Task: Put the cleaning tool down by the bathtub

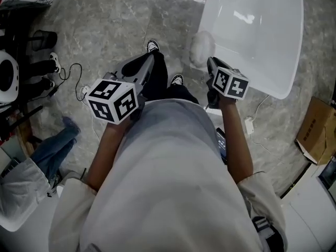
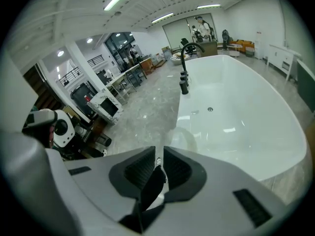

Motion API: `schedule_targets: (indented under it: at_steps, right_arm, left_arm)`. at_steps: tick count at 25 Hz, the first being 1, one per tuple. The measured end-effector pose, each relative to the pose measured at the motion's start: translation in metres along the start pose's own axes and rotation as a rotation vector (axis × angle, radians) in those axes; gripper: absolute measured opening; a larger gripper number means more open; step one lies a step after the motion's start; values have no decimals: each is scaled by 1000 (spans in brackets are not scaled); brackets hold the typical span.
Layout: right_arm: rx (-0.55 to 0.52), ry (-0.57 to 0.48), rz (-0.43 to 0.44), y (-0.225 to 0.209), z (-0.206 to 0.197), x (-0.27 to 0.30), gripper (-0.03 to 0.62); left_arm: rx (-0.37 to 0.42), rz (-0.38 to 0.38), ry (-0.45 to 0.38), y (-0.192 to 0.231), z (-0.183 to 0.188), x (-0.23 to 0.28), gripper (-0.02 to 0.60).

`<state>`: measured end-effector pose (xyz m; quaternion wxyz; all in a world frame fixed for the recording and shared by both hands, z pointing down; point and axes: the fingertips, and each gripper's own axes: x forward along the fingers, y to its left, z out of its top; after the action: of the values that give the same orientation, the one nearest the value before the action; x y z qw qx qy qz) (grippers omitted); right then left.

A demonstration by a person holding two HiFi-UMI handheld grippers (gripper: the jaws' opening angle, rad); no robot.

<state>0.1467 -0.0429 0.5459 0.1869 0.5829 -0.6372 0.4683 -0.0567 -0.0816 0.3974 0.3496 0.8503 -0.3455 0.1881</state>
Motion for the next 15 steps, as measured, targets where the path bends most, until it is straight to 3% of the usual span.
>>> schedule_targets:
  at_steps: [15]
  right_arm:
    - [-51,-47,113,14,11,-40,25]
  left_arm:
    - [-15,-35,-30,-13,-2,1,11]
